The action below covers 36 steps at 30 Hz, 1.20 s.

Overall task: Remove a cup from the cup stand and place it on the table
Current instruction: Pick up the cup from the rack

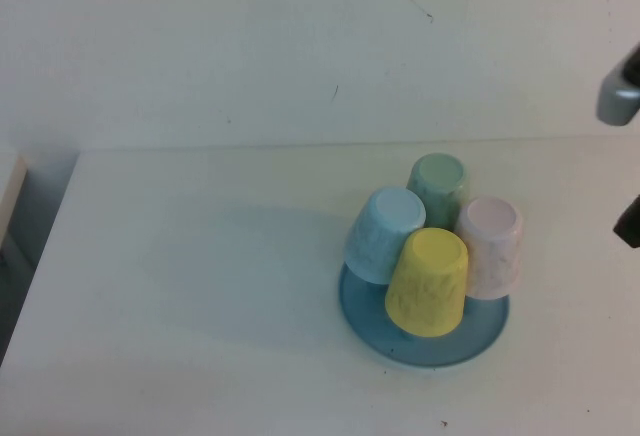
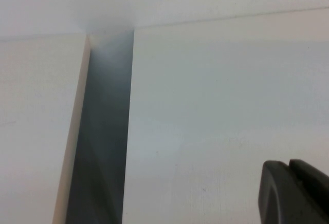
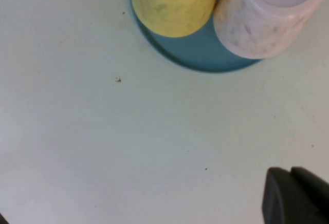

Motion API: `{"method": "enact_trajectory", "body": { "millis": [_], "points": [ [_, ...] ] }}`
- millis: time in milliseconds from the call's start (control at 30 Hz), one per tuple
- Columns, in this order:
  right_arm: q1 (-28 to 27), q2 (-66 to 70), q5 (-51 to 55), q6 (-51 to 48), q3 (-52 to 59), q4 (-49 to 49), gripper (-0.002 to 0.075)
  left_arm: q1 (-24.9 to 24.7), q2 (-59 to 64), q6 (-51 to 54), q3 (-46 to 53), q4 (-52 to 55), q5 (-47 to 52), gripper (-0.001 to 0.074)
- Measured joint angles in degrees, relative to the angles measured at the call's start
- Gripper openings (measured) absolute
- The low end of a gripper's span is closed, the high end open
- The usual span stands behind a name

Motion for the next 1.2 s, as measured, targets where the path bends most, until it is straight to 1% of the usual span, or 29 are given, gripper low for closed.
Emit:
{"method": "enact_trajectory", "body": {
  "millis": [133, 200, 267, 300, 367, 467, 500, 533, 600, 667, 833, 1000, 1200],
  "points": [
    [2.25, 7.17, 0.0, -0.73, -4.34, -1.13, 0.0007, 0.0, 0.0, 0.0, 0.0, 0.0, 0.0, -0.0003],
    [3.0, 10.07, 0.0, -1.08, -6.14, -1.17, 0.0053, 0.0, 0.0, 0.0, 0.0, 0.0, 0.0, -0.0003],
    [3.4, 12.69, 0.0, -1.32, -7.95, -1.27, 0.0119, 0.0, 0.0, 0.0, 0.0, 0.0, 0.0, -0.0003],
    [3.76, 13.91, 0.0, -1.3, -8.89, -1.27, 0.0167, 0.0, 0.0, 0.0, 0.0, 0.0, 0.0, -0.0003],
    [4.01, 15.95, -0.1, -1.44, -10.74, -1.31, 0.0272, 0.0, 0.0, 0.0, 0.0, 0.0, 0.0, -0.0003],
    [4.64, 18.84, -0.1, -1.59, -14.02, -1.4, 0.0462, 0.0, 0.0, 0.0, 0.0, 0.0, 0.0, -0.0003],
    [4.78, 19.85, -0.1, -1.69, -15.34, -1.53, 0.0514, 0.0, 0.0, 0.0, 0.0, 0.0, 0.0, -0.0003],
    [5.14, 20.87, -0.1, -1.69, -16.69, -1.66, 0.0554, 0.0, 0.0, 0.0, 0.0, 0.0, 0.0, -0.0003],
    [5.82, 22.96, -0.1, -1.69, -18.99, -2.33, 0.0594, 0.0, 0.0, 0.0, 0.0, 0.0, 0.0, -0.0003],
    [6.51, 24.79, -0.1, -1.32, -21.15, -3.04, 0.0613, 0.0, 0.0, 0.13, 0.0, 0.0, 0.0, -0.0003],
    [8.79, 29.41, -0.1, 0.4, -24.36, -4.85, 0.0626, 0.0, 0.0, 0.13, 0.0, 0.0, 0.0, -0.0003],
    [9.89, 31.84, -0.21, 1.37, -24.59, -5.87, 0.0627, 0.0, 0.0, 0.13, 0.0, 0.0, 0.0, -0.0003],
    [9.98, 31.93, -0.21, 2.2, -24.63, -7.71, 0.0627, 0.0, 0.0, 0.13, 0.0, 0.0, 0.0, -0.0003]
  ]
}}
